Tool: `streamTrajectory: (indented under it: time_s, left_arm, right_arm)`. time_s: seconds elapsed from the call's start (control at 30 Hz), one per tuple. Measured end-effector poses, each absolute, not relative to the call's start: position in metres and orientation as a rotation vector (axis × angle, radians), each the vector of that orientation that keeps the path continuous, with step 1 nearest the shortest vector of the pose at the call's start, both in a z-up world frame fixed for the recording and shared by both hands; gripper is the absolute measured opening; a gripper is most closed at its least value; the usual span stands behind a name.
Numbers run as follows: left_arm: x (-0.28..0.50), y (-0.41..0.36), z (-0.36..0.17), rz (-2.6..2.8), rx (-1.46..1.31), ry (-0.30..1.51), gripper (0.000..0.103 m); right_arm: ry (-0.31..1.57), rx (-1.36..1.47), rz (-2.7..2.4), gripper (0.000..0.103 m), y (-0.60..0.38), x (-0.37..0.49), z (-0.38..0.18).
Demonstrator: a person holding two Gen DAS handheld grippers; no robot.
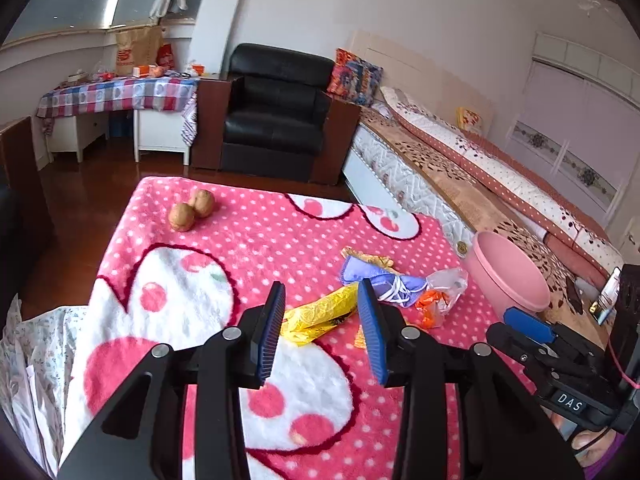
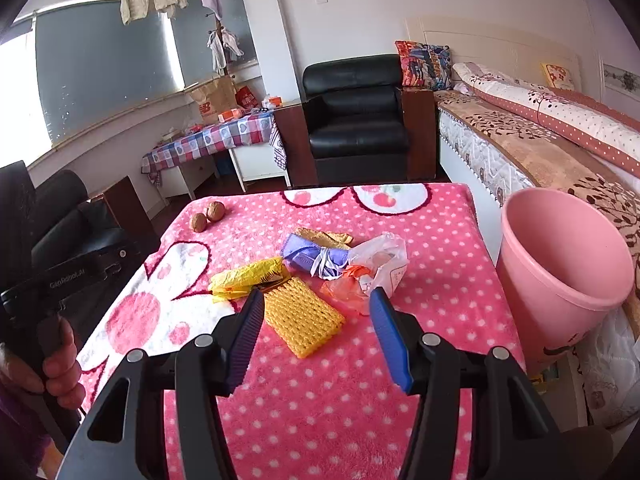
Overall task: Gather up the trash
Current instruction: 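Move both grippers back over the table toward the yellow items, then grasp the yellow plastic bag with the left gripper, then lift the yellow bag with the left gripper while the right grasps the yellow mesh sleeve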
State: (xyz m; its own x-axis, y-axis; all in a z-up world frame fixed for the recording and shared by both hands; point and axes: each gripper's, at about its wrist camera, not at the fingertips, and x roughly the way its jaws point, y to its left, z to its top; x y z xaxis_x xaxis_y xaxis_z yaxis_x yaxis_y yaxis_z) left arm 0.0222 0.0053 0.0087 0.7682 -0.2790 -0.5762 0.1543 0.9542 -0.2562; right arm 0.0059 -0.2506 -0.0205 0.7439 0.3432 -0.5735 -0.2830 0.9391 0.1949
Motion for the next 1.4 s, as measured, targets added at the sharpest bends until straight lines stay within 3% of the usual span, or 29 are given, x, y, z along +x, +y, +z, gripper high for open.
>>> streamTrajectory:
  time_s: [0.4, 0.87, 0.93, 1.0, 1.07, 1.4]
  left_arm:
    - [0.086, -0.022, -0.039, -0.401, 0.045, 0.881, 0.038]
    - [0.103, -0.038, -0.070, -0.346, 0.168, 0.926, 0.038]
    - [0.100, -0.035, -0.067, -0.354, 0.136, 0.912, 0.030]
    - [0.095, -0.030, -0.064, -0.340, 0.114, 0.911, 0.014]
    - [0.090, -0.023, -0.061, -0.334, 0.061, 0.916, 0.010]
    - [0.041, 0.011, -0.063, -0.257, -0.289, 0.890, 0.008]
  right_arm:
    - [0.748, 0.109, 0.460, 0.055, -0.253, 0.041, -0.052]
    - [0.806, 0.200, 0.463, 0.055, -0.263, 0.049, -0.073]
    - [0.802, 0.195, 0.468, 0.055, -0.262, 0.047, -0.072]
    - [0.802, 0.184, 0.472, 0.055, -0.260, 0.046, -0.072]
    - [0.802, 0.178, 0.476, 0.055, -0.258, 0.046, -0.071]
    - [0.844, 0.163, 0.524, 0.055, -0.250, 0.050, -0.075]
